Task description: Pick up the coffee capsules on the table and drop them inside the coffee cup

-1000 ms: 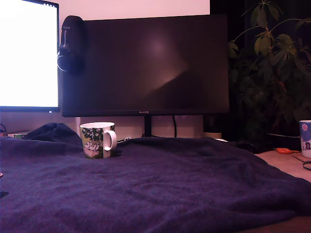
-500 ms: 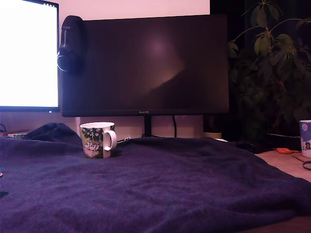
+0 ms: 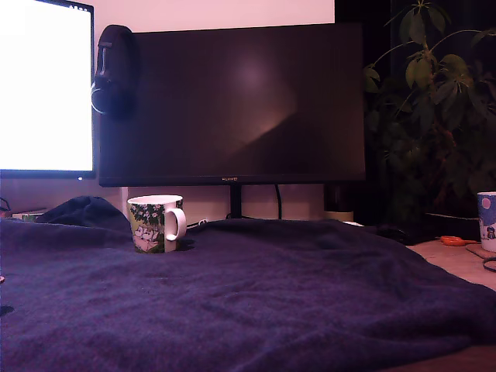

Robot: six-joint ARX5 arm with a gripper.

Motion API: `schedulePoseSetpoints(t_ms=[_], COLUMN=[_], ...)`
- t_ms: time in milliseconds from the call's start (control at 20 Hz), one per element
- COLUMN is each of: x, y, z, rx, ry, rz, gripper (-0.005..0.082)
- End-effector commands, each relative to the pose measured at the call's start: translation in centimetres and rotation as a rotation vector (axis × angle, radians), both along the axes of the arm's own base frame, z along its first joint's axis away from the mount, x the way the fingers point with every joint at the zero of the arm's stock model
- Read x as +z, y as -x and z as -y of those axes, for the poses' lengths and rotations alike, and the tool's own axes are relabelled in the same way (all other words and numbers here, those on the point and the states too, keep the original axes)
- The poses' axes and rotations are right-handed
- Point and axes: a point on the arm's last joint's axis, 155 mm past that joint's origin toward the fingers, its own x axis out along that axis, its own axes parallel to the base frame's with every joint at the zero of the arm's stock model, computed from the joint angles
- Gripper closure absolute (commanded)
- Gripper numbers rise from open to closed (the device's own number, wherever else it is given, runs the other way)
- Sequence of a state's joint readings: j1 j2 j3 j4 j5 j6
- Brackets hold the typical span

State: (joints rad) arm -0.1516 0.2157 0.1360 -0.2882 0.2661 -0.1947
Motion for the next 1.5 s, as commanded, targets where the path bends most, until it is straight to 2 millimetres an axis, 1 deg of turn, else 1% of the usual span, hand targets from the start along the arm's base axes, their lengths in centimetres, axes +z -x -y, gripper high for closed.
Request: schedulePoseSetpoints(t_ms=[0,50,200,500,550,600,650,700,800,850,900,1300,1450], x=[-1.4,-2.1,-4.4,-5.4,-5.8,-6.0,-6.1,-6.0,-5.8,-5.8,-5.7,-5.6,-5.1], y=[0.1,0.3,0.8,1.4,1.7,2.0,2.1,2.1,2.3,2.4,2.6,2.4,1.7], z=[0.3,0.5,0.3,0.3,0.4,0.6,0.8,1.0,1.4,1.6,2.0,1.9,1.6], rx=[-0.017,-0.027,-0.016,-0.014,-0.022,-0.032,-0.041,-0.045,-0.054,-0.066,-0.083,-0.093,-0.074], ry=[-0.028,-0.037,-0.083,-0.087,-0.087,-0.084,-0.077,-0.060,-0.024,-0.015,-0.007,-0.033,-0.042], rz=[-0.041,-0.071,-0.164,-0.226,-0.244,-0.258,-0.265,-0.268,-0.278,-0.281,-0.284,-0.263,-0.219], gripper=[0.0788,0.0788,0.0788,0.0787,0.0772,0.0733,0.0662,0.0547,0.0228,0.0104,0.0048,0.0046,0.0046])
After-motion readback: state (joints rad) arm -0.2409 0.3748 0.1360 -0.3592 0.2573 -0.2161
